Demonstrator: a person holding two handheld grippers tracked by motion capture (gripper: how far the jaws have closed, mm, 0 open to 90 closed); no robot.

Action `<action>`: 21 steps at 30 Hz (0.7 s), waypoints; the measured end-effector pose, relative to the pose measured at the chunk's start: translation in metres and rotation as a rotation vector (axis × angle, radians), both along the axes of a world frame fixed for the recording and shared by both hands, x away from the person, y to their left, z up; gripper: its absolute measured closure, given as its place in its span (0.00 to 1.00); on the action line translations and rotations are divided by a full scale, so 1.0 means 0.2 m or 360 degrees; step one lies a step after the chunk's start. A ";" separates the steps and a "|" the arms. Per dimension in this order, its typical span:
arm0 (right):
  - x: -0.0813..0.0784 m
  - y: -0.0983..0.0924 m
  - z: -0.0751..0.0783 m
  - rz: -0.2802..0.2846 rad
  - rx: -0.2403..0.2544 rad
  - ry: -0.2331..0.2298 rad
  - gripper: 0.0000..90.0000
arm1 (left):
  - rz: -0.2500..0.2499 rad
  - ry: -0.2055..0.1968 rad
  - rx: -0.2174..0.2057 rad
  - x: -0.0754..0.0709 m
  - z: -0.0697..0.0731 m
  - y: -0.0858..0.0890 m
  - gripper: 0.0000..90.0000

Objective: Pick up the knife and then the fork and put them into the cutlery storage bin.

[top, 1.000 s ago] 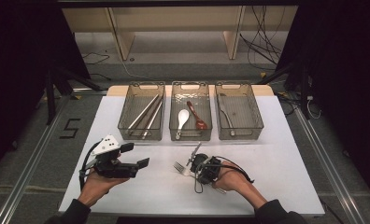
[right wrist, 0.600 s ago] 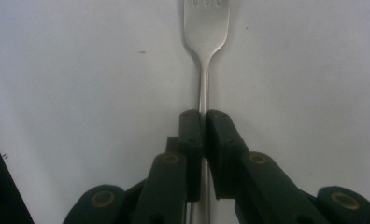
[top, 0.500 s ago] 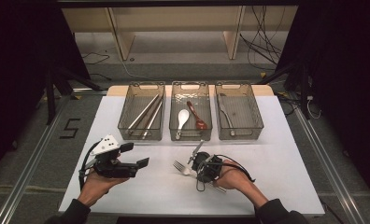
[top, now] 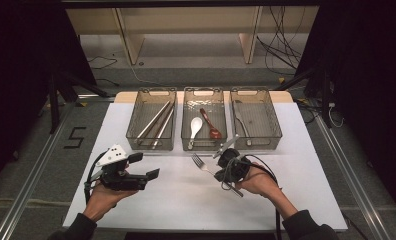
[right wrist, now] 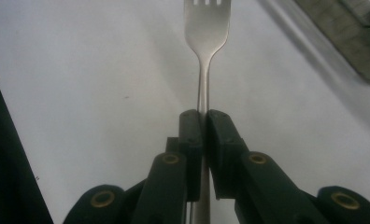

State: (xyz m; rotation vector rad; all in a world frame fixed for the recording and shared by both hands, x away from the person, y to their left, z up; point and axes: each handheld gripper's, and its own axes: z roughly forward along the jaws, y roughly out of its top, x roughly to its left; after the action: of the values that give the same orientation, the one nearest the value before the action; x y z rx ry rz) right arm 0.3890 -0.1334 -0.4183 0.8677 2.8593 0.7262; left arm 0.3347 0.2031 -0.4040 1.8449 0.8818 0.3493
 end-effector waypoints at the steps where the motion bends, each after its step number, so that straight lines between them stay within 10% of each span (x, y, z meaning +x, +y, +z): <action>1: 0.00 -0.01 0.01 -0.0016 0.0012 -0.0007 0.95 | 0.0000 0.0000 0.0001 0.00 0.00 0.00 0.17; 21: 0.10 -0.27 0.19 -0.0259 0.0327 -0.0094 0.95 | -0.0002 0.0008 -0.0017 0.00 0.00 0.00 0.17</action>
State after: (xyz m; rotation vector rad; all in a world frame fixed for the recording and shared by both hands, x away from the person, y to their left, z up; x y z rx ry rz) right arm 0.4090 -0.1866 -0.3803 1.0692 2.6573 1.0192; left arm 0.3350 0.2036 -0.4036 1.8371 0.8841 0.3387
